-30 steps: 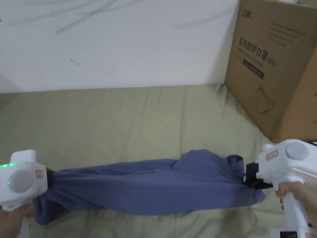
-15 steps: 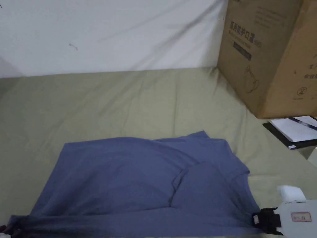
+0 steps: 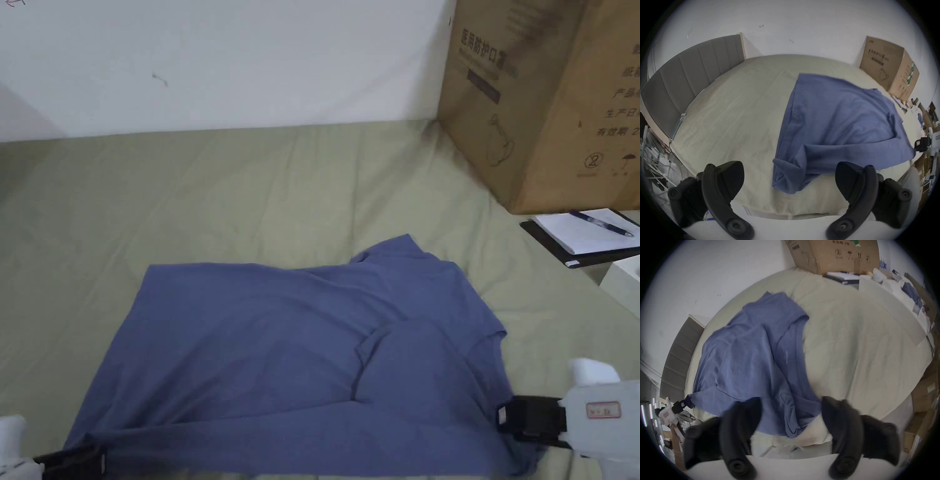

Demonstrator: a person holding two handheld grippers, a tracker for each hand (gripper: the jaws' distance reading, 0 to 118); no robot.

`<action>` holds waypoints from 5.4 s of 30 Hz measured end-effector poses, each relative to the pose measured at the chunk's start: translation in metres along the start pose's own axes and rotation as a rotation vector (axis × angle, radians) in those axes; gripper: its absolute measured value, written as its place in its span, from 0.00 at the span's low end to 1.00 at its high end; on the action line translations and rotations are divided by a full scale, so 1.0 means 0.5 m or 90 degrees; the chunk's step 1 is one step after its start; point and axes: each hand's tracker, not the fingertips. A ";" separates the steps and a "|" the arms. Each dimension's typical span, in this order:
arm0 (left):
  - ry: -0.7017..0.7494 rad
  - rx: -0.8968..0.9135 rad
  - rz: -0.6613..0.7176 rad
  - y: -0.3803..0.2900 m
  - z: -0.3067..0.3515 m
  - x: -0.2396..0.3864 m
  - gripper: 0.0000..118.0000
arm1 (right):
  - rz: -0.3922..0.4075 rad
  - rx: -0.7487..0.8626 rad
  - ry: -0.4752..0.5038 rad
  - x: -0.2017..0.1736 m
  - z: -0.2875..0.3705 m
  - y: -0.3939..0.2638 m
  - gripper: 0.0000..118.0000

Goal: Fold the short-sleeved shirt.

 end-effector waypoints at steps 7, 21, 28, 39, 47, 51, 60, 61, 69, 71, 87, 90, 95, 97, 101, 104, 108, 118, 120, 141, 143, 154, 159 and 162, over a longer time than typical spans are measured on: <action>-0.042 0.049 0.039 -0.044 0.122 0.006 0.73 | 0.016 0.115 0.054 -0.036 0.115 -0.026 0.57; 0.012 0.067 0.021 -0.007 0.037 -0.024 0.05 | 0.055 0.068 -0.010 -0.052 0.044 -0.074 0.00; -0.070 -0.003 0.067 0.018 -0.042 -0.003 0.75 | 0.062 0.060 -0.017 -0.058 0.026 -0.074 0.03; -0.053 -0.045 0.055 0.000 -0.039 0.009 0.01 | 0.238 0.003 -0.066 -0.089 -0.038 -0.058 0.42; -0.044 -0.034 0.059 0.015 -0.022 -0.009 0.01 | 0.191 -0.044 -0.025 -0.078 -0.075 -0.047 0.01; -0.047 -0.033 0.038 0.032 -0.017 0.003 0.01 | 0.154 -0.012 -0.015 -0.066 -0.030 -0.021 0.01; -0.050 -0.021 0.022 0.128 -0.079 0.021 0.01 | 0.097 0.053 -0.004 -0.070 -0.016 0.105 0.01; -0.049 -0.024 0.025 0.140 -0.092 0.024 0.01 | 0.094 0.054 -0.010 -0.070 -0.029 0.118 0.01; -0.013 -0.078 -0.031 0.236 -0.255 0.061 0.03 | 0.069 0.004 -0.057 -0.072 -0.175 0.215 0.01; 0.004 -0.083 -0.041 0.234 -0.281 0.063 0.18 | 0.061 -0.009 -0.051 -0.066 -0.207 0.220 0.03; -0.090 -0.032 0.103 0.105 -0.048 -0.044 0.22 | 0.081 0.070 -0.009 -0.053 -0.010 0.089 0.07; -0.073 -0.022 0.087 0.067 -0.037 -0.022 0.00 | 0.087 0.062 -0.012 -0.058 0.001 0.049 0.00; -0.092 -0.038 0.089 0.053 -0.066 0.006 0.06 | 0.094 0.053 -0.017 -0.064 -0.005 0.004 0.00; -0.062 -0.049 0.056 0.060 -0.084 0.016 0.53 | 0.097 0.053 -0.018 -0.063 -0.005 -0.006 0.00; -0.086 -0.056 0.109 0.069 -0.117 0.005 0.66 | 0.075 0.041 -0.010 -0.054 -0.016 -0.010 0.00; -0.068 -0.039 0.143 0.072 -0.129 -0.001 0.66 | 0.066 0.036 -0.008 -0.050 -0.023 -0.010 0.00; -0.064 -0.100 0.159 0.068 -0.196 0.004 0.61 | 0.071 0.030 -0.011 -0.053 -0.035 -0.005 0.00; -0.059 -0.110 0.112 0.101 -0.202 0.016 0.04 | 0.091 0.035 -0.065 -0.065 -0.099 0.053 0.92; -0.059 -0.110 0.099 0.107 -0.196 0.018 0.04 | 0.075 0.021 -0.083 -0.056 -0.127 0.073 0.90; -0.070 -0.125 -0.026 0.070 -0.037 0.004 0.04 | 0.114 -0.013 -0.057 -0.038 -0.007 0.001 0.06; -0.065 -0.133 -0.028 0.036 -0.020 0.011 0.04 | 0.118 -0.027 -0.061 -0.032 -0.006 -0.031 0.06; -0.019 -0.180 -0.046 -0.013 -0.046 0.007 0.90 | 0.140 -0.036 -0.099 -0.012 -0.005 -0.070 0.82; -0.008 -0.080 -0.002 0.068 -0.017 0.016 0.84 | 0.152 0.022 -0.086 -0.034 0.055 0.005 0.69; -0.047 -0.047 0.023 0.114 -0.034 0.033 0.04 | 0.123 0.074 -0.048 -0.048 0.058 0.059 0.00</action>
